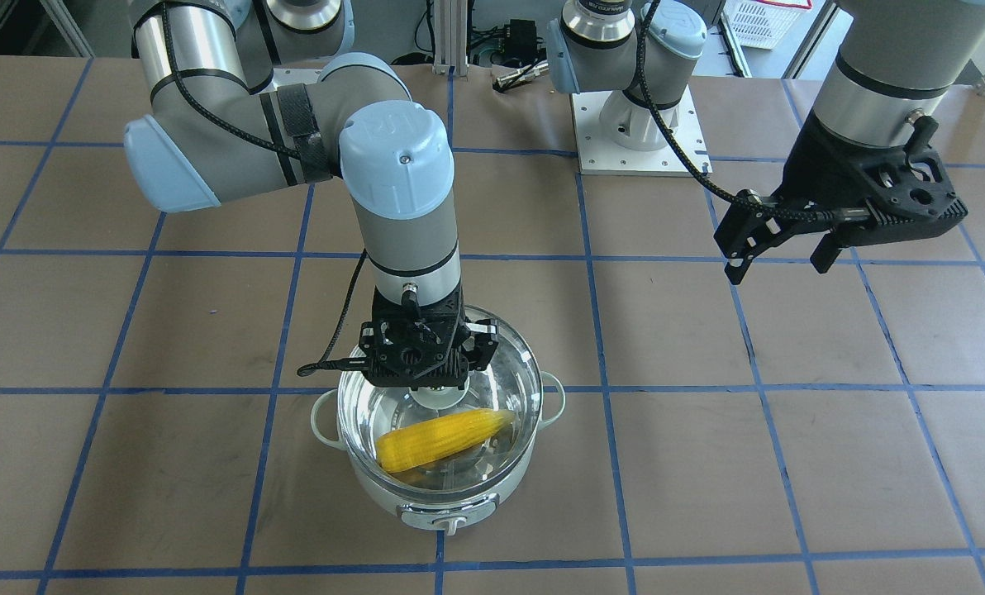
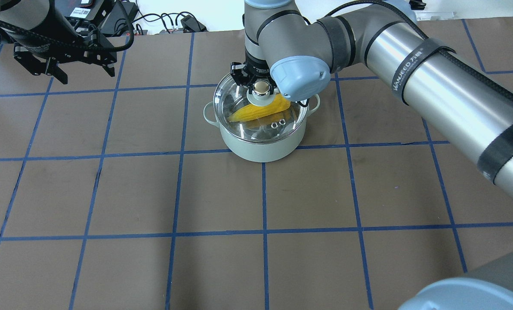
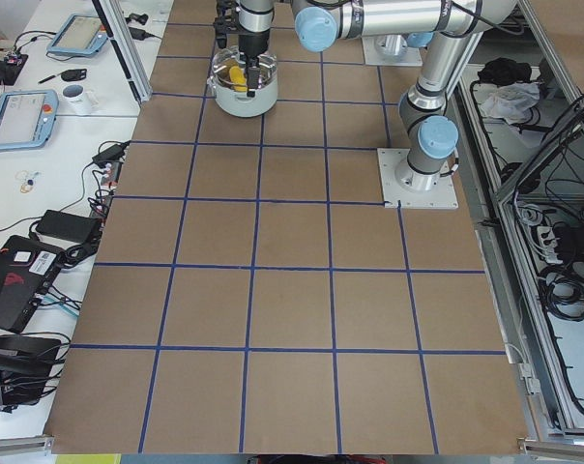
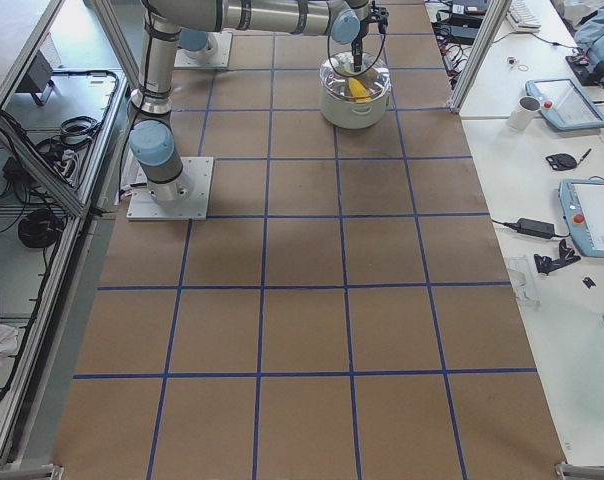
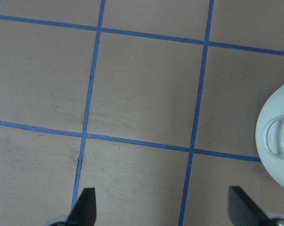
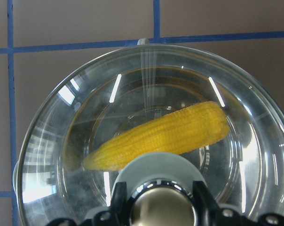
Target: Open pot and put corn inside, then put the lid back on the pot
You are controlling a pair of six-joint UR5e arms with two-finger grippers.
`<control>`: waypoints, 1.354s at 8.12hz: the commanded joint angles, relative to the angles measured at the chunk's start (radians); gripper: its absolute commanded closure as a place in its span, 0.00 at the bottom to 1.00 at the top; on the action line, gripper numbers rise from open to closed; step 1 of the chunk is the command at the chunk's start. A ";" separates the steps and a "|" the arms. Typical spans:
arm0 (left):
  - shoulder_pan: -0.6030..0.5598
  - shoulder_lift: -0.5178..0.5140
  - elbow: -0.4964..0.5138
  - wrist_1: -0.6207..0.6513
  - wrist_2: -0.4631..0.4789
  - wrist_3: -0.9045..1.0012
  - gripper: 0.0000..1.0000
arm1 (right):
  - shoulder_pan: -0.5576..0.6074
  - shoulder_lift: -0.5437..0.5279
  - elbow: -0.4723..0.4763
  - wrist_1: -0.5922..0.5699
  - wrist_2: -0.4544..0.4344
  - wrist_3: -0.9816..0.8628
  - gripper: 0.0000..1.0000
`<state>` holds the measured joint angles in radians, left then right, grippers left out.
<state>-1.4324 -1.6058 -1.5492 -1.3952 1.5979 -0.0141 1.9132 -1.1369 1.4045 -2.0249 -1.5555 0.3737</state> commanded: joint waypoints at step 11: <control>-0.011 -0.011 -0.011 -0.028 -0.003 -0.060 0.00 | 0.003 0.016 0.013 -0.021 -0.021 -0.024 0.76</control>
<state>-1.4434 -1.6168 -1.5589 -1.4280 1.5970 -0.0734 1.9161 -1.1214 1.4158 -2.0414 -1.5608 0.3555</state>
